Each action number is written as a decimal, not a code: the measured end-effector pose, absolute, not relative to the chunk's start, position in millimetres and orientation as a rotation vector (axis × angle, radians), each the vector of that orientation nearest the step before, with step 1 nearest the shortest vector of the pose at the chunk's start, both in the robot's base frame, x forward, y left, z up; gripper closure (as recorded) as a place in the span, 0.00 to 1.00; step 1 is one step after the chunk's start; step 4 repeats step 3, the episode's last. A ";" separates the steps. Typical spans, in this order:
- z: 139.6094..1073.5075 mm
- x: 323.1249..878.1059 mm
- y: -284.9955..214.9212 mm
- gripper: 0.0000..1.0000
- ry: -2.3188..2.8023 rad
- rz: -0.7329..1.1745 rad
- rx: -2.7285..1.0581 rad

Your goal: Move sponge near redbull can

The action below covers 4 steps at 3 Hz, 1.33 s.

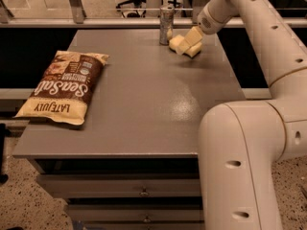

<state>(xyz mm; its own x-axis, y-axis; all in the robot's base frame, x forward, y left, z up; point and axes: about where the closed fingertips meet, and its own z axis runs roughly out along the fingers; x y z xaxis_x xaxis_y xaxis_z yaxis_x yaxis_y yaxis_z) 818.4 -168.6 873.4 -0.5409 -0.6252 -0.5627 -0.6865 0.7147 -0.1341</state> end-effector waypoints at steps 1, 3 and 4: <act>878.9 798.9 -199.2 0.00 2.262 0.264 -0.950; 886.2 724.1 -285.3 0.00 2.029 0.539 -0.785; 886.2 724.1 -285.3 0.00 2.029 0.539 -0.785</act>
Offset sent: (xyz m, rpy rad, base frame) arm -0.1570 -0.1787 0.0054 0.5167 -0.1965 -0.0022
